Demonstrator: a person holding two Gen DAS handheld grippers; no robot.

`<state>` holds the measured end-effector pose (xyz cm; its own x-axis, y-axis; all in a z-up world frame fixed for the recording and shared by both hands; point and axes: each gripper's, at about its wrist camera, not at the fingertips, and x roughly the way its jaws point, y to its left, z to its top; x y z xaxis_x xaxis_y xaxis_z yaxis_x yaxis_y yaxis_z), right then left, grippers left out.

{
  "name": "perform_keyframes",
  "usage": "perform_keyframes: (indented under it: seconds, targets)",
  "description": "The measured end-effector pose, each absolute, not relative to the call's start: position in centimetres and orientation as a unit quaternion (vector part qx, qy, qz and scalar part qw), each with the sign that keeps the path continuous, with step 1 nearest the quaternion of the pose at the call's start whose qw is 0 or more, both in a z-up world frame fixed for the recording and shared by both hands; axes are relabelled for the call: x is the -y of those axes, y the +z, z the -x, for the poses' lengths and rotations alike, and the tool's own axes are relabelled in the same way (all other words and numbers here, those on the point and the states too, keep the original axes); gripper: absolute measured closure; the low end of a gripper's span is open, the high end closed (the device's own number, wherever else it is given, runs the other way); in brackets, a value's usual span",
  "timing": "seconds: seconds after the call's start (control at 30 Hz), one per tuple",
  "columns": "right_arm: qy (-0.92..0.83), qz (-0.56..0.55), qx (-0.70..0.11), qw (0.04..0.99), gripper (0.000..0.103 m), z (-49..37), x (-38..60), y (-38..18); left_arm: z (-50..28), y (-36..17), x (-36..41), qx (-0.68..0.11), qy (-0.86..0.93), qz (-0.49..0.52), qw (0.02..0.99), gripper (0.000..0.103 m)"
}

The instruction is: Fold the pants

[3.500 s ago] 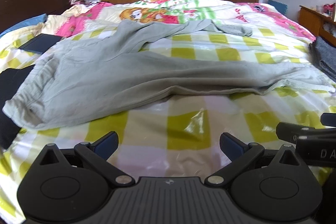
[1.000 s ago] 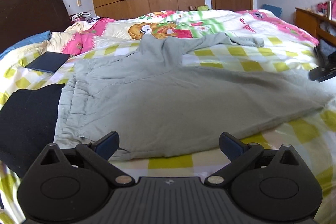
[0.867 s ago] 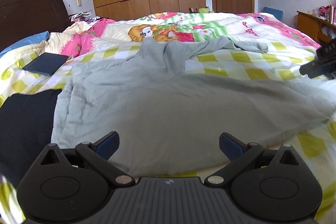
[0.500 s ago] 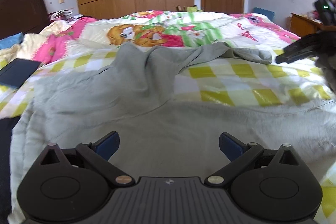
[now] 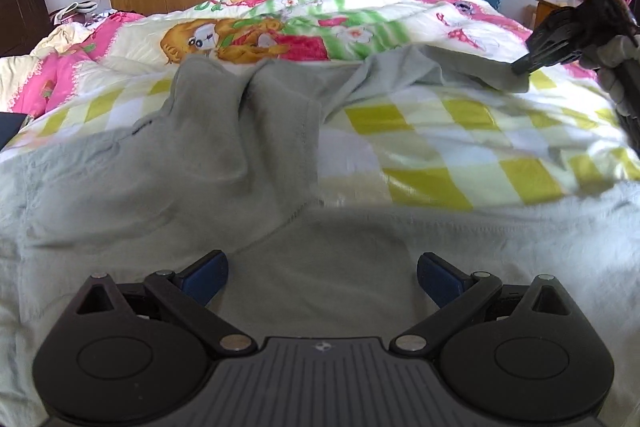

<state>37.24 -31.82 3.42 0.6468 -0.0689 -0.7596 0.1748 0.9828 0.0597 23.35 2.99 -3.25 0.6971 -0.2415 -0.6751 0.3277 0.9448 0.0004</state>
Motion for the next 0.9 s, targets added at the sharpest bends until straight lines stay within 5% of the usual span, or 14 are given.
perform_keyframes:
  seconds: [0.13,0.23,0.27,0.3,0.33,0.63,0.9]
  targets:
    - [-0.131,-0.016,-0.411,0.902,0.099,-40.3,35.5,7.1,-25.5,-0.9,-2.6,-0.325,-0.164,-0.071,0.929,0.000]
    - [-0.104,0.142,-0.462,0.869,0.095,-39.7,34.5,5.5,-27.6,0.7,-2.8,-0.305,-0.161,-0.081,0.935,0.000]
    - [-0.107,0.180,-0.476,0.854,0.086,-38.6,34.4,4.0,-28.0,1.1,-3.2,-0.299,-0.159,-0.079,0.937,0.000]
    - [-0.123,0.213,-0.476,0.844,0.063,-37.1,34.4,2.4,-28.3,1.3,-3.9,-0.294,-0.154,-0.081,0.940,0.000]
    - [-0.139,0.232,-0.470,0.840,0.058,-35.7,34.5,1.0,-28.3,1.4,-4.5,-0.291,-0.145,-0.085,0.942,0.000]
    - [-0.009,0.090,-0.445,0.891,0.059,-30.9,28.5,0.1,-27.6,0.2,-10.3,-0.332,-0.068,-0.170,0.925,0.000]
    - [0.212,0.199,-0.406,0.867,0.060,-35.6,13.1,3.9,-29.8,1.3,-17.8,-0.383,-0.004,-0.150,0.912,0.000]
